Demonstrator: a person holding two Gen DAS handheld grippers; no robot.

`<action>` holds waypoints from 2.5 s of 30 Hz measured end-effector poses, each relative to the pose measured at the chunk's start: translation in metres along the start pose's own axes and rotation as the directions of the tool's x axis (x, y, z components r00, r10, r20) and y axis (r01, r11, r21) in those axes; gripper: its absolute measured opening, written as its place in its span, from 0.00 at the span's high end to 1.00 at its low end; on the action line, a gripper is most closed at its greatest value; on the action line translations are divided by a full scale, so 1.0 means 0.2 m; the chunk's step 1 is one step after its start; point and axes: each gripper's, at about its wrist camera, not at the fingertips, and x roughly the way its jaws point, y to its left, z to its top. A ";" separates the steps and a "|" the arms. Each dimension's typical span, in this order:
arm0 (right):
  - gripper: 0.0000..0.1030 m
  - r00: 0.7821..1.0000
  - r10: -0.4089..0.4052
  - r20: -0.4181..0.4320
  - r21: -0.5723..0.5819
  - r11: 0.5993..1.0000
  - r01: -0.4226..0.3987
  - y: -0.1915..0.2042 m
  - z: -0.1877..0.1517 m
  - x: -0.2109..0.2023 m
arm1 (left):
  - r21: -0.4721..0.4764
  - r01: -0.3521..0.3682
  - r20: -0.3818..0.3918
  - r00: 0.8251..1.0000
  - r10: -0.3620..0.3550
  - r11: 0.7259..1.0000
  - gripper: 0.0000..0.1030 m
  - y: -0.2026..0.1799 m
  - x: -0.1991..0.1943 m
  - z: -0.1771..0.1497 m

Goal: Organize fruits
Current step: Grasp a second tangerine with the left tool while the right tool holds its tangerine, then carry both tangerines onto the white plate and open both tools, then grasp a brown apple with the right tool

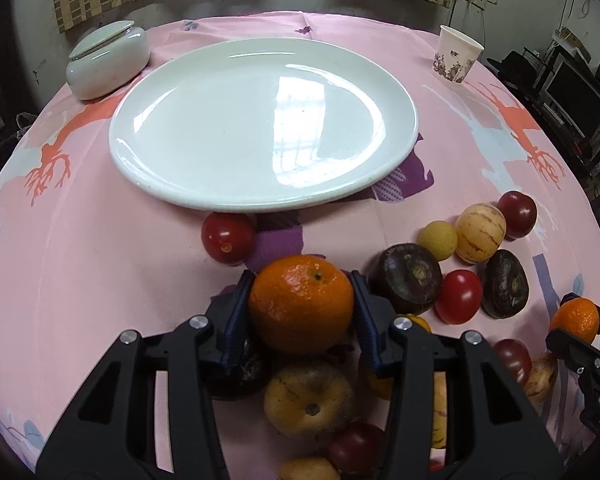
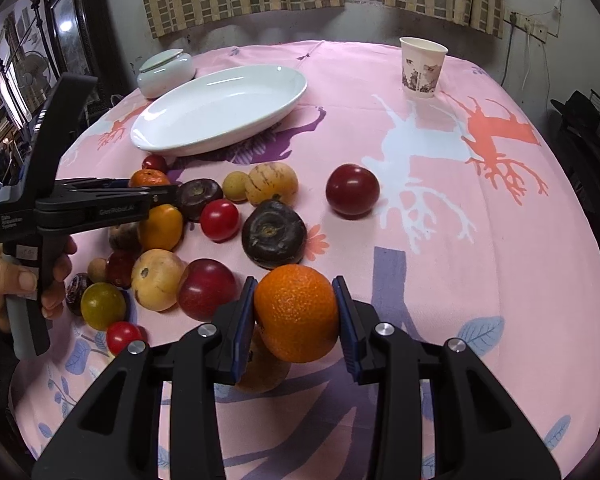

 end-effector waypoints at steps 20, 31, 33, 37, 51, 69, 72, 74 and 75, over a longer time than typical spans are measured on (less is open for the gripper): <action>0.63 0.992 0.087 0.086 0.055 0.994 -0.092 0.01 0.29 -0.05 | 0.031 0.025 0.148 0.989 -0.029 0.999 0.55 0.14 -0.44 0.15; 0.63 0.997 0.003 -0.078 -0.033 0.999 -0.005 0.27 1.17 0.67 | -0.086 -0.008 0.117 0.993 0.019 0.996 0.55 0.41 0.02 0.71; 0.63 0.994 -0.028 -0.105 -0.063 0.998 0.021 0.31 1.22 0.81 | -0.084 -0.023 0.103 0.994 0.031 0.996 0.55 0.44 0.11 0.75; 0.62 0.989 -0.050 -0.139 -0.065 0.997 0.041 0.29 1.27 1.00 | -0.086 -0.044 0.080 0.995 0.051 0.995 0.55 0.48 0.26 0.77; 0.36 0.996 0.073 0.046 0.066 0.995 -0.076 0.07 0.99 0.34 | -0.104 -0.027 0.257 0.965 0.053 0.994 0.05 0.37 -0.32 0.59; 0.07 0.985 0.079 0.151 0.124 0.987 -0.098 -0.06 -0.02 -0.11 | -0.077 -0.021 0.162 0.986 0.033 0.997 0.02 0.06 -0.35 -0.26; 0.07 0.990 0.040 0.136 0.104 0.993 -0.055 -0.06 -0.03 -0.12 | -0.040 -0.078 0.247 0.965 0.085 0.996 0.02 0.04 -0.38 -0.28; 0.07 0.987 0.054 0.154 0.105 0.992 -0.070 -0.05 -0.03 -0.15 | -0.002 -0.094 0.260 0.961 0.091 0.996 0.02 0.02 -0.40 -0.28; 0.07 0.986 0.060 0.157 0.097 0.992 -0.076 -0.04 -0.03 -0.16 | 0.001 -0.085 0.266 0.960 0.082 0.996 0.02 0.02 -0.41 -0.28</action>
